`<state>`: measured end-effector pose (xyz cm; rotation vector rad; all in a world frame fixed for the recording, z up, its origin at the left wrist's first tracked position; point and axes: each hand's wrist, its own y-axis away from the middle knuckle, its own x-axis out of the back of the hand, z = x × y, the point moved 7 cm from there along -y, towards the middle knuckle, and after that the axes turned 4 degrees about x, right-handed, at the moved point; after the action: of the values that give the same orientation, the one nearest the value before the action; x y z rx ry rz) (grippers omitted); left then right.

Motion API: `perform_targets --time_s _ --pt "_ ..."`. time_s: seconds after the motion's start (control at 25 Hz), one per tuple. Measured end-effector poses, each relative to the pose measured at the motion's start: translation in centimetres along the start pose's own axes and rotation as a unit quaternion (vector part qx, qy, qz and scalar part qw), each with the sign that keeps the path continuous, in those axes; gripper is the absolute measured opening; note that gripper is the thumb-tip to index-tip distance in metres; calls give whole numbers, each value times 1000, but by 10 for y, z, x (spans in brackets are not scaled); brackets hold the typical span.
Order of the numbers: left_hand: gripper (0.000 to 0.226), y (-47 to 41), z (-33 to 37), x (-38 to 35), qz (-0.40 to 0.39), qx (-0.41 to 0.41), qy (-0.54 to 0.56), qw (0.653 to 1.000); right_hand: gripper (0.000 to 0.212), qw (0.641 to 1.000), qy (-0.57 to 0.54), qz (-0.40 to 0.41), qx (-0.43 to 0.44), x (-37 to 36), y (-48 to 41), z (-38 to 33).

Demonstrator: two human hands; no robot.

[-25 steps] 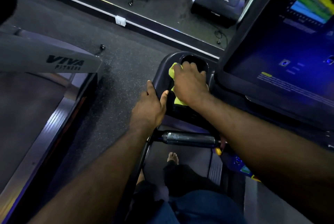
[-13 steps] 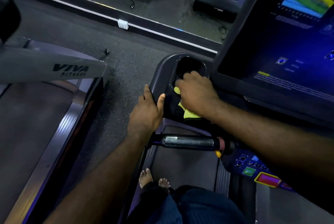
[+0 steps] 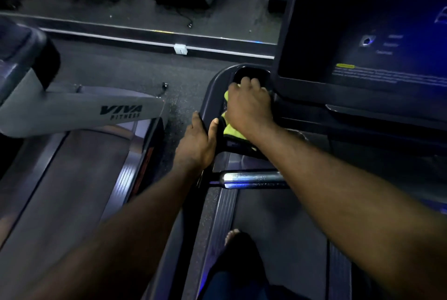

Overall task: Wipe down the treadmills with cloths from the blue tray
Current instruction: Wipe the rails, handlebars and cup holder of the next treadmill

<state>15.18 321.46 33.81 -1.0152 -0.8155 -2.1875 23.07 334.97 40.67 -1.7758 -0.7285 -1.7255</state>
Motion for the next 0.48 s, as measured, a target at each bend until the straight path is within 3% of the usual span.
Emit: perform_targets --time_s 0.08,0.2,0.36,0.48 --pt "88 1 0 0 -4 0 2 1000 36 999 12 -22 41 5 22 1" --pt "93 4 0 1 -4 -1 -5 1000 35 992 64 -105 36 13 13 12" --pt "94 3 -3 -1 -3 2 -14 1000 34 955 234 -156 96 5 -4 -7" --pt "86 0 -3 -1 -11 -3 13 1000 32 978 164 -107 64 -6 -19 2"
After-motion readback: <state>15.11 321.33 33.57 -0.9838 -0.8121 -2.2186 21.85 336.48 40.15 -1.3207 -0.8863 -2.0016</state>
